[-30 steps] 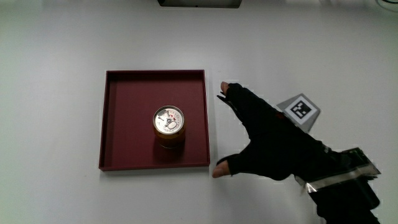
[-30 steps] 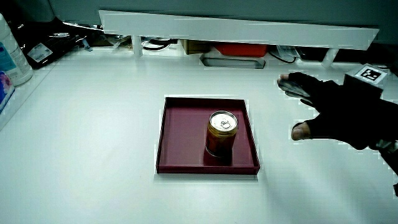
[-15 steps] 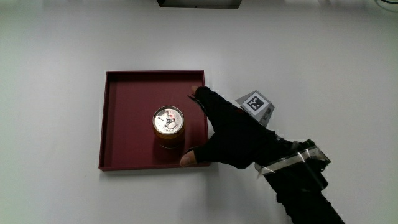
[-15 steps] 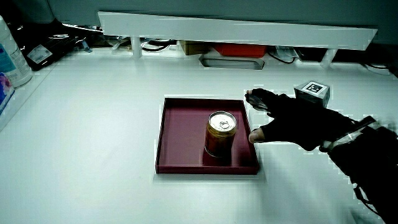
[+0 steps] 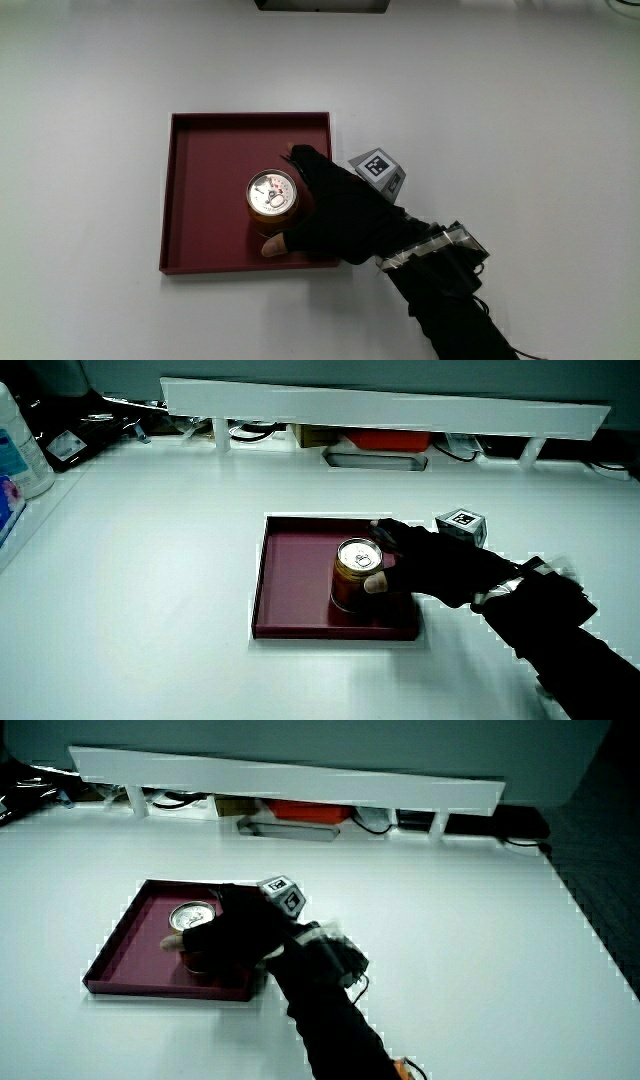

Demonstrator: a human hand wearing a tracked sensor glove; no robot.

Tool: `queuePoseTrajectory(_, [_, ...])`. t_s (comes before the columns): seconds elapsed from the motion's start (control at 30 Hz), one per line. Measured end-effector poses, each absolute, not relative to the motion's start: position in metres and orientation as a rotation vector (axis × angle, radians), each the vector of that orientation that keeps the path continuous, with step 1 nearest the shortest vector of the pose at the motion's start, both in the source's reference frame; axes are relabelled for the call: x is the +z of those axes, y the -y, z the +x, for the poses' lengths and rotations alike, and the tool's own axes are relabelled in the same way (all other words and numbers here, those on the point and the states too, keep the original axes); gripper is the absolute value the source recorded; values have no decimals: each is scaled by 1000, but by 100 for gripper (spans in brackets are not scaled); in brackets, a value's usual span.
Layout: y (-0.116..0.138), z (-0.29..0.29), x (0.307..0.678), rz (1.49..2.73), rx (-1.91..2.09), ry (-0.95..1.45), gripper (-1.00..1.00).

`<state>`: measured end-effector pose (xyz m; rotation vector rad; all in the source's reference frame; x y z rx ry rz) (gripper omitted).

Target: Pick red bull from plate

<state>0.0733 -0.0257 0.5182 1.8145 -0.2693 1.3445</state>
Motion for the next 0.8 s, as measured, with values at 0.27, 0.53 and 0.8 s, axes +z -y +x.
queuePoseTrajectory(0.27, [23,65,527,1730,1362,292,0])
queuePoseTrajectory(0.53, [20,68,525,1804,1453,246,15])
queuePoseTrajectory(0.8, [17,69,533,1827,1549,215,46])
